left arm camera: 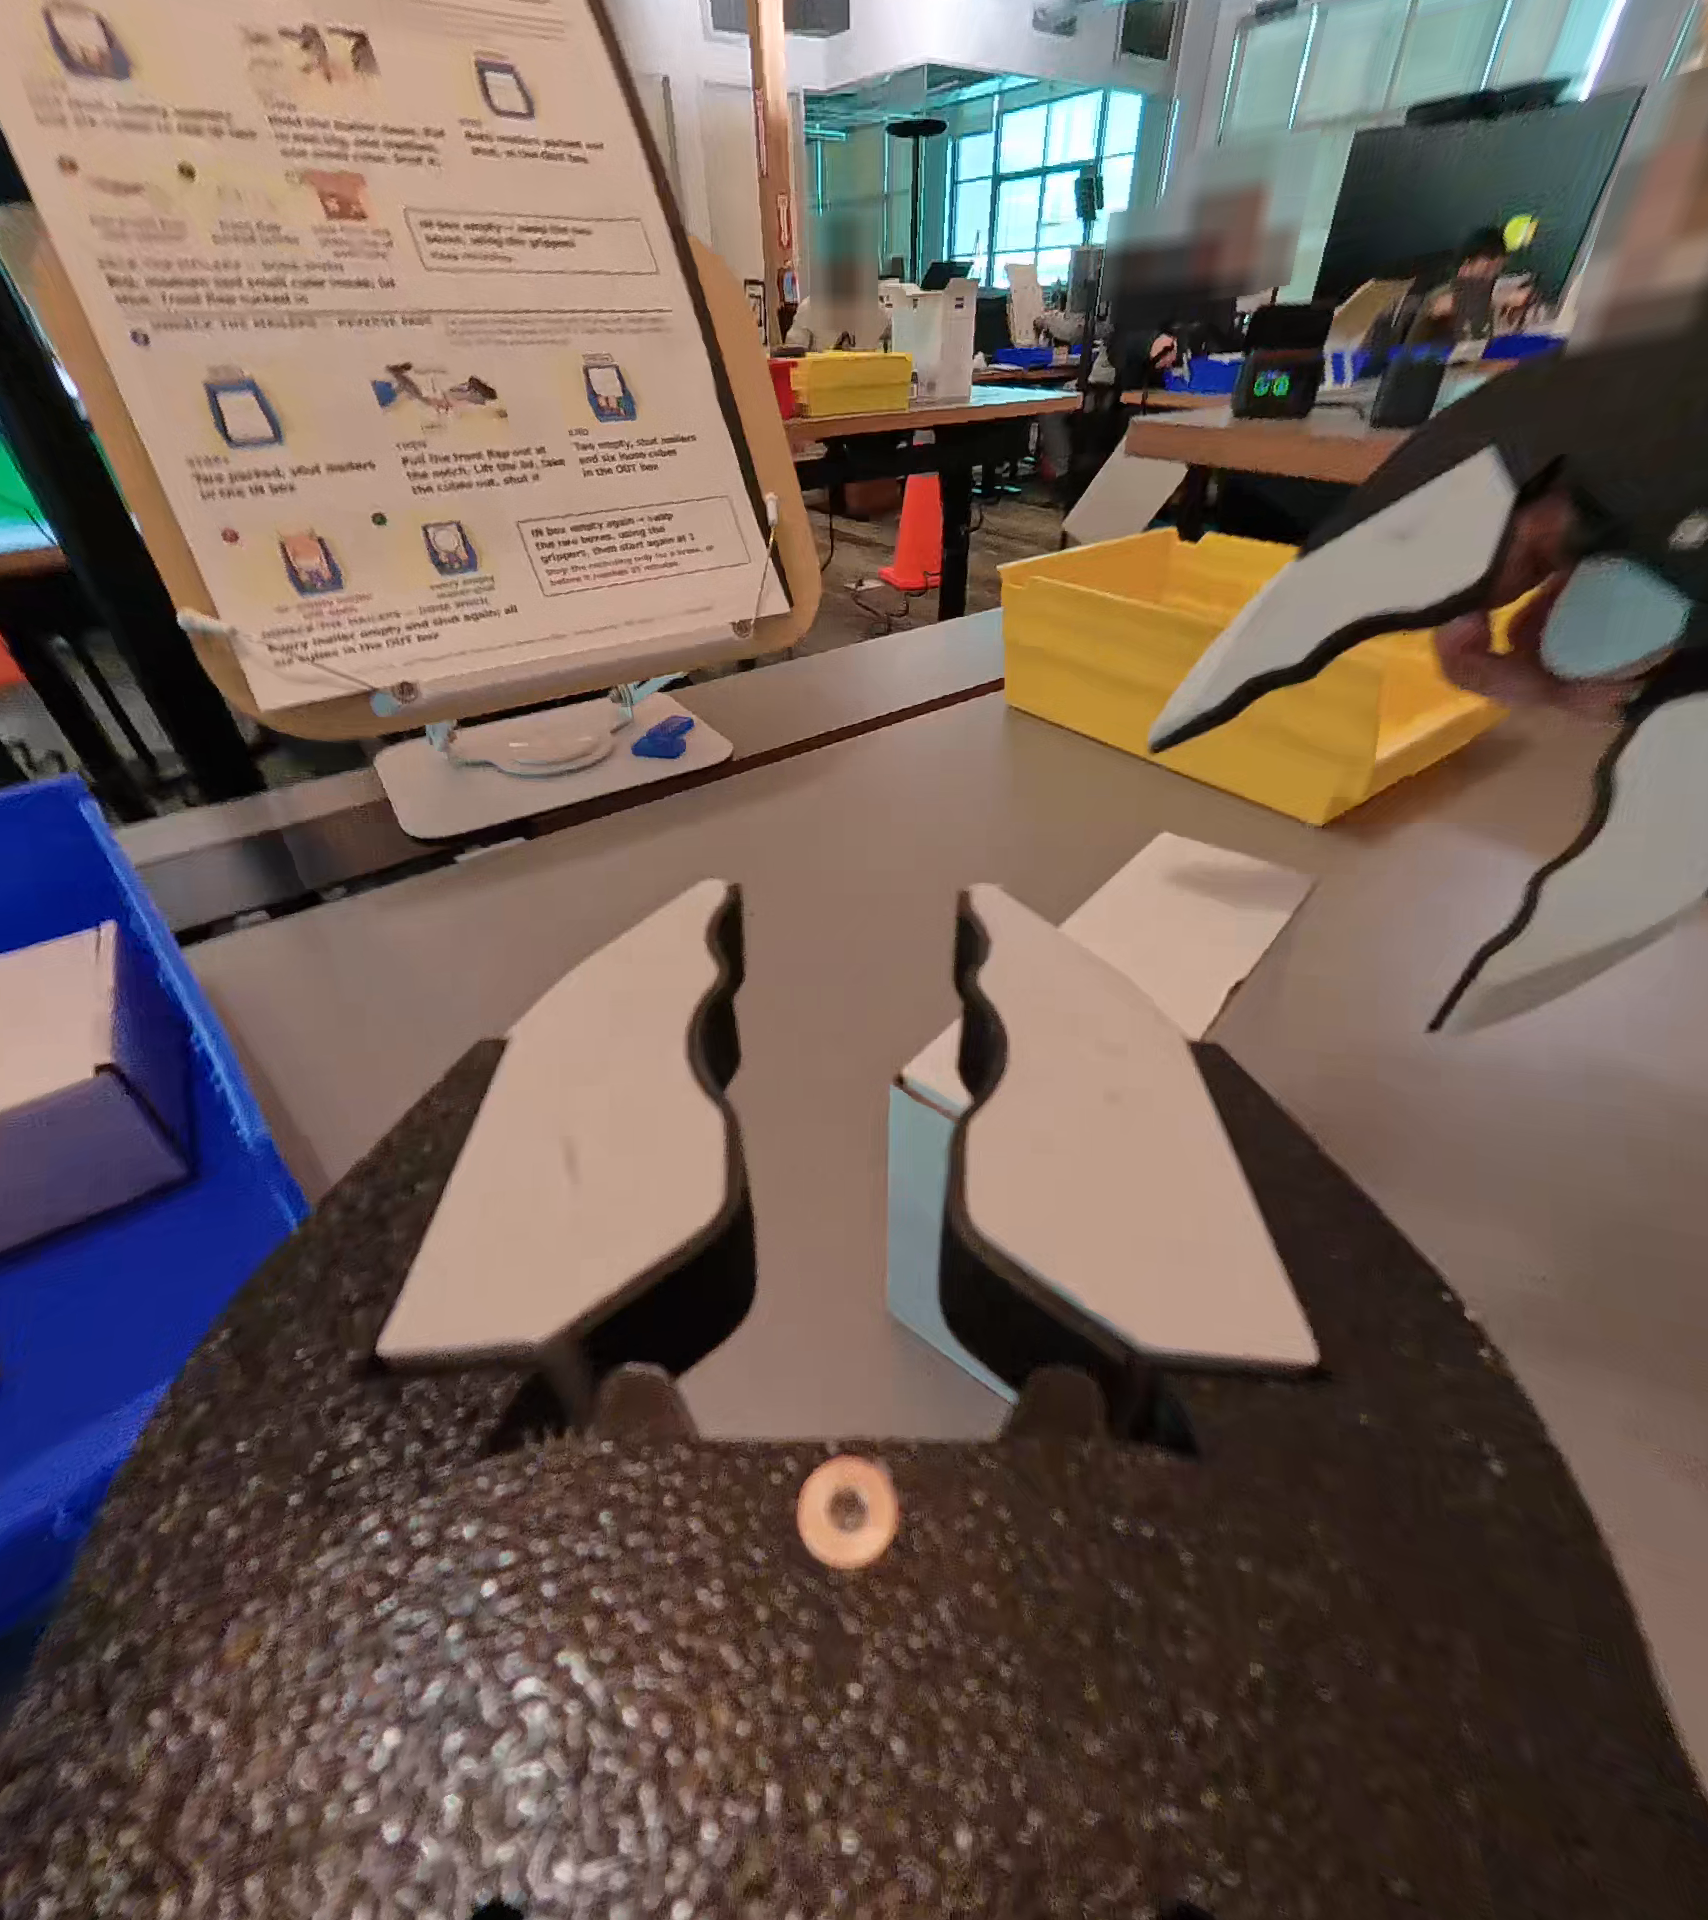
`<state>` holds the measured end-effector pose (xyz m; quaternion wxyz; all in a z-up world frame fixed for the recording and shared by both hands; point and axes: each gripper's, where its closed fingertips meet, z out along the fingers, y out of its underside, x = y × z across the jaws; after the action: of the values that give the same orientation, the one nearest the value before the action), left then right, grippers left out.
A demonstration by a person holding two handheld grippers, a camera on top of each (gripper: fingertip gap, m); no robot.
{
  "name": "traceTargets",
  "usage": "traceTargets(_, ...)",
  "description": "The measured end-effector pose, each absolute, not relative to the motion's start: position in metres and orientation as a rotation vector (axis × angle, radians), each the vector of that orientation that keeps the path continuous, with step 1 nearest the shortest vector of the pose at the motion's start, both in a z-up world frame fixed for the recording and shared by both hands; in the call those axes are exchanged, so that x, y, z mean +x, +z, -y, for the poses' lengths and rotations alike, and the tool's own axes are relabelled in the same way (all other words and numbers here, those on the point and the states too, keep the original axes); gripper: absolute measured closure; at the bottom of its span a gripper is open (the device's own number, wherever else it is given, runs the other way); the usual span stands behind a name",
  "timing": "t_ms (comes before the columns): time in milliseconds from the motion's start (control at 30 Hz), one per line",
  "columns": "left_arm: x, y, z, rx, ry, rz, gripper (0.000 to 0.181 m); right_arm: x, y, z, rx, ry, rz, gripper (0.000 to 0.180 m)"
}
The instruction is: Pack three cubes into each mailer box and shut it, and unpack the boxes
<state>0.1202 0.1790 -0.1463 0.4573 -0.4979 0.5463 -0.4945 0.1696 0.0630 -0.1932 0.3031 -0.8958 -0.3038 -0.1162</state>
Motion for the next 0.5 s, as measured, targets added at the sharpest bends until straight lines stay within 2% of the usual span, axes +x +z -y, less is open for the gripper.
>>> traceTargets(100,0.113,-0.142,-0.185,-1.263,-1.27,-1.325,0.129,0.169,-0.203,-0.084,-2.455,-0.296,0.964,0.068)
traceTargets(200,0.108,-0.15,-0.183,-1.249,-1.231,-1.384,0.124,0.165,-0.224,-0.101,-2.554,-0.152,1.043,0.072)
traceTargets(300,0.105,-0.164,-0.187,-1.254,-1.109,-1.482,0.119,0.159,-0.244,-0.108,-2.664,-0.01,1.065,0.085)
traceTargets(367,0.103,-0.173,-0.19,-1.272,-1.049,-1.527,0.118,0.154,-0.253,-0.107,-2.717,0.052,1.077,0.108)
traceTargets(500,0.103,-0.189,-0.192,-1.301,-1.011,-1.585,0.118,0.149,-0.25,-0.097,-2.715,0.004,1.137,0.109)
